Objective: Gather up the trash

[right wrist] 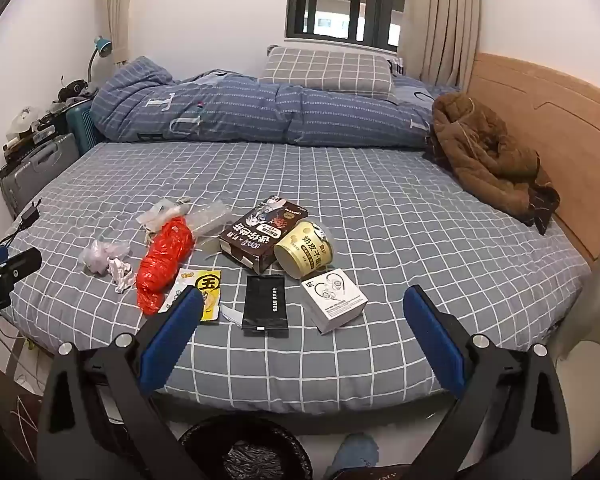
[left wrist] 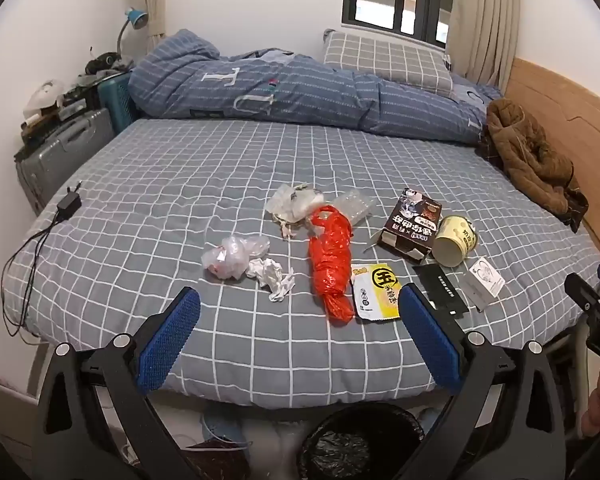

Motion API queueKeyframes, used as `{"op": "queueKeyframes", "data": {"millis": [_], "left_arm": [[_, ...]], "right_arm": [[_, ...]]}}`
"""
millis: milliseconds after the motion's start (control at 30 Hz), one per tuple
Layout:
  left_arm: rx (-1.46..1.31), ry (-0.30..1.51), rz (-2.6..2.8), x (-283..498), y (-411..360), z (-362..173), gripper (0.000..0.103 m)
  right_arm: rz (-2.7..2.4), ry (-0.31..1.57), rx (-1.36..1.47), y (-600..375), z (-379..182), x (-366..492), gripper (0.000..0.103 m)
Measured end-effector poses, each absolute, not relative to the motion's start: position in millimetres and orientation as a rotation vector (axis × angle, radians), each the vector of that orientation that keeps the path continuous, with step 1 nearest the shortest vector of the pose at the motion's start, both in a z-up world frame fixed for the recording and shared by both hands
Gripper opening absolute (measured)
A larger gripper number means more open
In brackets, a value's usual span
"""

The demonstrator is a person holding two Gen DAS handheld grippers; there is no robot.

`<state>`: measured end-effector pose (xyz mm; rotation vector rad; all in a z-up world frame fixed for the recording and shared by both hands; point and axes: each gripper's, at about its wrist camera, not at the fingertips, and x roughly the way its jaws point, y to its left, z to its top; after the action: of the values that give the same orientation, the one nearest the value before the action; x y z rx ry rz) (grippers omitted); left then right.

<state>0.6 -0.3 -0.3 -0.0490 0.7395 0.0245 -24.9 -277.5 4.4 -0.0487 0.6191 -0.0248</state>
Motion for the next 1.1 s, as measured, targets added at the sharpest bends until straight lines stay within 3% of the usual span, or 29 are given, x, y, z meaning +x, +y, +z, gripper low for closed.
{"op": "queueKeyframes", "data": {"millis": [1100], "left_arm": [[-0.066,0.741,0.044,-11.9,8.6,1.2,0.097]], "right_arm": [[-0.028,0.604,-0.062,-276.1,16.4,-32.2,0.096]]}}
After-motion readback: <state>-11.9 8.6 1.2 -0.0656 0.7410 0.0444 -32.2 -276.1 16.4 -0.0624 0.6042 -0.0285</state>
